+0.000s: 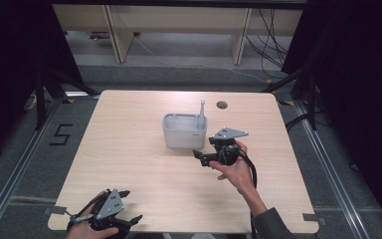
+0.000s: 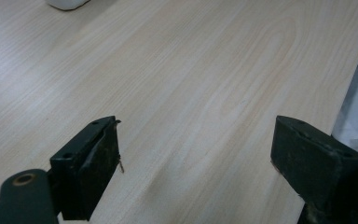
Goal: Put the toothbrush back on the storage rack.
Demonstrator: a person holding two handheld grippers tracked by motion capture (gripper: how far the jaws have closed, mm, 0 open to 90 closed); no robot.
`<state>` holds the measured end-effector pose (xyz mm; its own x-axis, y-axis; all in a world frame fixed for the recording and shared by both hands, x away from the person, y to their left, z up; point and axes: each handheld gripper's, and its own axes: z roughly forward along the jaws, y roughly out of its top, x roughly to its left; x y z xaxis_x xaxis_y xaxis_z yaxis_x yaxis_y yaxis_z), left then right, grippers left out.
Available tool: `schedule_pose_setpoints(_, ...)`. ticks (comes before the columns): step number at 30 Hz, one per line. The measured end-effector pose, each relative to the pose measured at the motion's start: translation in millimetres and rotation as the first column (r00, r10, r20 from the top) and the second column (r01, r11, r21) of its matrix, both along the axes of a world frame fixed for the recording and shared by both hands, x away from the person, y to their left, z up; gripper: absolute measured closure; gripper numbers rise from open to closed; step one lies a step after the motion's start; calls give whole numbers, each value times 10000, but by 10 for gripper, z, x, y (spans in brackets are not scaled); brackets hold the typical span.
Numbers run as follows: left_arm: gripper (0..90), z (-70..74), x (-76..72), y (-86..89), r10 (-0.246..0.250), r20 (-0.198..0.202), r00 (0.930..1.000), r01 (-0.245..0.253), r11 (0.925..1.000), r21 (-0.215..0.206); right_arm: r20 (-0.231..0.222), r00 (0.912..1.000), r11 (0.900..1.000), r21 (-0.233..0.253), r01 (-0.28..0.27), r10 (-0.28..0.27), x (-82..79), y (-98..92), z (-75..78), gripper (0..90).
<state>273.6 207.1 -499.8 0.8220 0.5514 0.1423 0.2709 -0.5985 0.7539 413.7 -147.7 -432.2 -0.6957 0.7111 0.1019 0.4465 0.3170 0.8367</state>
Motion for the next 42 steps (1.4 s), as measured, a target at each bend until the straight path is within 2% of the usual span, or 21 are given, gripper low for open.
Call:
schedule_pose_setpoints(4, 148, -9, -2, -5, 113, 98, 9999, -114, 9999, 26, 97, 9996, 9996, -130, -252, 253, -24, 48, -58, 222)
schedule_pose_setpoints(5, 148, -13, -5, -11, 99, 36, 9999, -98, 9999, -48, 9, 9998, 9994, -288, -208, 209, -50, 62, -66, 221)
schedule_pose_setpoints(7, 148, -11, -5, -11, 93, 31, 10000, -93, 9999, -58, 34, 9996, 9992, -299, -280, 281, -58, 77, -85, 219)
schedule_pose_setpoints(8, 148, -7, -2, -7, 86, 74, 9999, -87, 10000, 32, -185, 9996, 9994, -263, -224, 219, -78, 89, -89, 214)
schedule_pose_setpoints(9, 148, -11, -3, -5, 121, 82, 9999, -120, 9999, -50, -133, 9995, 9987, -429, -289, 284, -93, 102, -117, 204)
schedule_pose_setpoints(12, 148, -16, -1, -4, 139, 36, 9999, -138, 9998, -129, -81, 9991, 9978, -512, -417, 414, -113, 117, -145, 202)
schedule_pose_setpoints(13, 148, -16, 1, -5, 149, 64, 9999, -148, 9998, -124, -258, 9991, 9984, -435, -356, 345, -149, 131, -160, 202)
schedule_pose_setpoints(18, 148, -17, -3, -7, 131, 30, 9999, -131, 9998, -131, -241, 9983, 9974, -483, -532, 521, -200, 134, -201, 201)
schedule_pose_setpoints(19, 148, -10, 6, 4, 121, 100, 9999, -121, 9999, 10, -98, 9983, 9964, -616, -582, 577, -202, 129, -208, 201)
schedule_pose_setpoints(21, 148, -9, 2, 3, 154, 99, 9998, -153, 9998, -96, -397, 9980, 9977, -455, -501, 483, -254, 136, -242, 201)
schedule_pose_setpoints(23, 148, -11, -1, 4, 125, 49, 9999, -124, 9998, -132, -276, 9982, 9973, -483, -549, 536, -262, 134, -257, 200)
schedule_pose_setpoints(24, 148, -8, 2, 5, 116, 10, 9999, -115, 9999, -115, -500, 9973, 9975, -434, -558, 536, -277, 134, -260, 201)
schedule_pose_setpoints(28, 148, -11, -2, 1, 108, 70, 9999, -107, 9999, -135, -500, 9970, 9970, -477, -616, 592, -330, 129, -302, 200)
schedule_pose_setpoints(29, 148, -11, -2, 2, 139, 87, 9999, -138, 9998, -127, -751, 9960, 9978, -396, -524, 493, -363, 131, -301, 199)
schedule_pose_setpoints(30, 148, -8, 0, 4, 124, 54, 9999, -123, 9998, -127, -626, 9964, 9975, -381, -595, 571, -361, 127, -318, 199)
schedule_pose_setpoints(32, 148, -4, -1, 5, 129, 56, 9999, -129, 9998, -137, -777, 9959, 9980, -401, -491, 459, -401, 120, -323, 197)
schedule_pose_setpoints(34, 148, -6, -1, 6, 92, 58, 9999, -91, 9999, -100, -610, 9964, 9972, -415, -623, 597, -407, 99, -340, 196)
schedule_pose_setpoints(35, 148, -5, 0, 6, 130, 21, 9999, -130, 9998, -125, -387, 9970, 9966, -461, -684, 666, -426, 86, -351, 195)
schedule_pose_setpoints(37, 148, -3, -1, 6, 125, 55, 9999, -124, 9998, -128, -473, 9969, 9969, -430, -652, 632, -455, 67, -354, 194)
schedule_pose_setpoints(38, 148, -3, -3, 6, 117, 55, 9999, -116, 9999, -110, -696, 9962, 9979, -328, -557, 533, -474, 65, -356, 192)
schedule_pose_setpoints(42, 148, -4, -1, 6, 141, 51, 9999, -141, 9998, -136, -486, 9964, 9970, -289, -716, 701, -492, 32, -387, 191)
